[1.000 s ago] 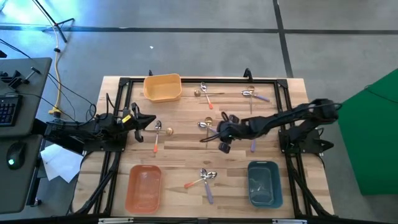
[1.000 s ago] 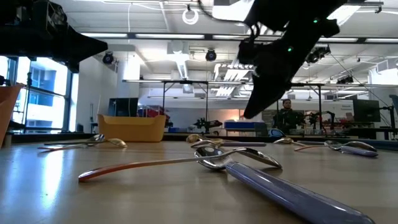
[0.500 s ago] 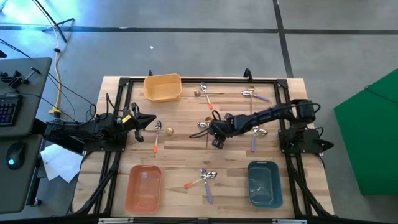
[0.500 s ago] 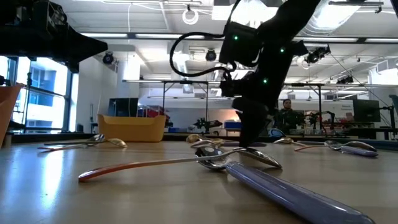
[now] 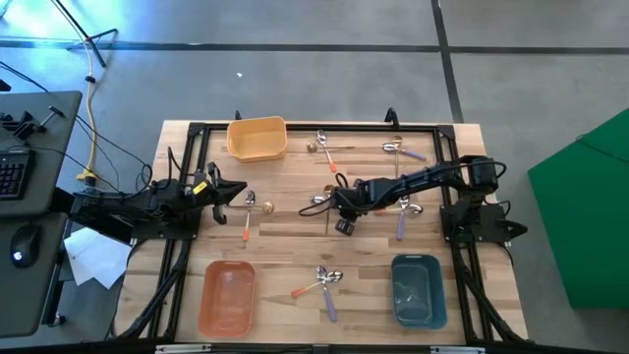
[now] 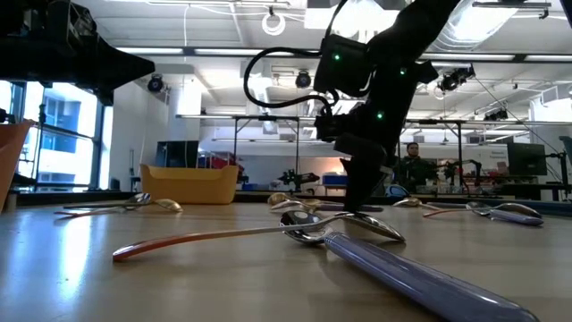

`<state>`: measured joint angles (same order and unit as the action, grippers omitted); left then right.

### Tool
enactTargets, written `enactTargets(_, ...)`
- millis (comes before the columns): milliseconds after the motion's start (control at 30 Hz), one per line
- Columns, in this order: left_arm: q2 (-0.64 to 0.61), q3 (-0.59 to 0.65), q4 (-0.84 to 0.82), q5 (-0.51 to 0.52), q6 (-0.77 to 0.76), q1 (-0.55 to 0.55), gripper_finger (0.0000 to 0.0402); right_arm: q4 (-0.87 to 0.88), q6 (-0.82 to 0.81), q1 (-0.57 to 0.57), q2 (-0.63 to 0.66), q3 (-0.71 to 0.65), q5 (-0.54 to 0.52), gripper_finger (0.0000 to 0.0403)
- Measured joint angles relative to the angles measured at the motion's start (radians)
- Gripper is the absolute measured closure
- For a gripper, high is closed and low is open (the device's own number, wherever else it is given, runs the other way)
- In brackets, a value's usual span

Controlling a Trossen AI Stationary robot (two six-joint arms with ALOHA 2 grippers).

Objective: Sort silverware by color (type)
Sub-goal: Put the purple spoon into the yellow bin

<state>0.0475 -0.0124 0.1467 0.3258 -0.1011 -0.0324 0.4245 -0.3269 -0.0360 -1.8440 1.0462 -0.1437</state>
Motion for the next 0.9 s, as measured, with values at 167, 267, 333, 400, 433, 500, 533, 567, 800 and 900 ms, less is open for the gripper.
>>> enactTargets(167, 0.0, 0.0, -0.006, -0.001, -0.003, 0.0, 0.0392, 0.037, -0.001, 0.003, 0.03, 0.002, 0.023, 0.0357)
enactTargets(267, 0.0, 0.0, -0.017, -0.002, -0.003, -0.001, 0.0392, 0.071, -0.008, 0.025, 0.07, 0.026, 0.014, 0.0357)
enactTargets(333, 0.0, 0.0, -0.022, -0.002, -0.002, -0.001, 0.0392, 0.095, -0.009, 0.047, 0.099, 0.04, 0.005, 0.0357)
enactTargets(400, 0.0, 0.0, -0.025, -0.002, -0.002, -0.001, 0.0392, 0.117, -0.007, 0.069, 0.129, 0.056, -0.005, 0.0357)
enactTargets(433, 0.0, 0.0, -0.027, -0.002, -0.002, -0.001, 0.0392, 0.127, -0.007, 0.079, 0.148, 0.066, -0.013, 0.0357)
enactTargets(500, 0.0, 0.0, -0.027, -0.002, -0.006, -0.001, 0.0392, 0.143, -0.006, 0.098, 0.179, 0.086, -0.042, 0.0357)
enactTargets(533, 0.0, 0.0, -0.027, -0.002, -0.011, -0.001, 0.0392, 0.165, -0.007, 0.107, 0.192, 0.096, -0.062, 0.0357)
enactTargets(567, 0.0, 0.0, -0.027, -0.002, -0.01, -0.001, 0.0392, 0.199, -0.007, 0.114, 0.201, 0.109, -0.083, 0.0357)
enactTargets(800, 0.0, 0.0, -0.038, 0.0, -0.024, -0.001, 0.0392, 0.324, 0.069, 0.119, 0.208, 0.254, -0.145, 0.0357)
enactTargets(900, 0.0, 0.0, -0.069, 0.0, -0.037, -0.001, 0.0392, 0.304, 0.18, 0.077, 0.197, 0.331, -0.15, 0.0357)
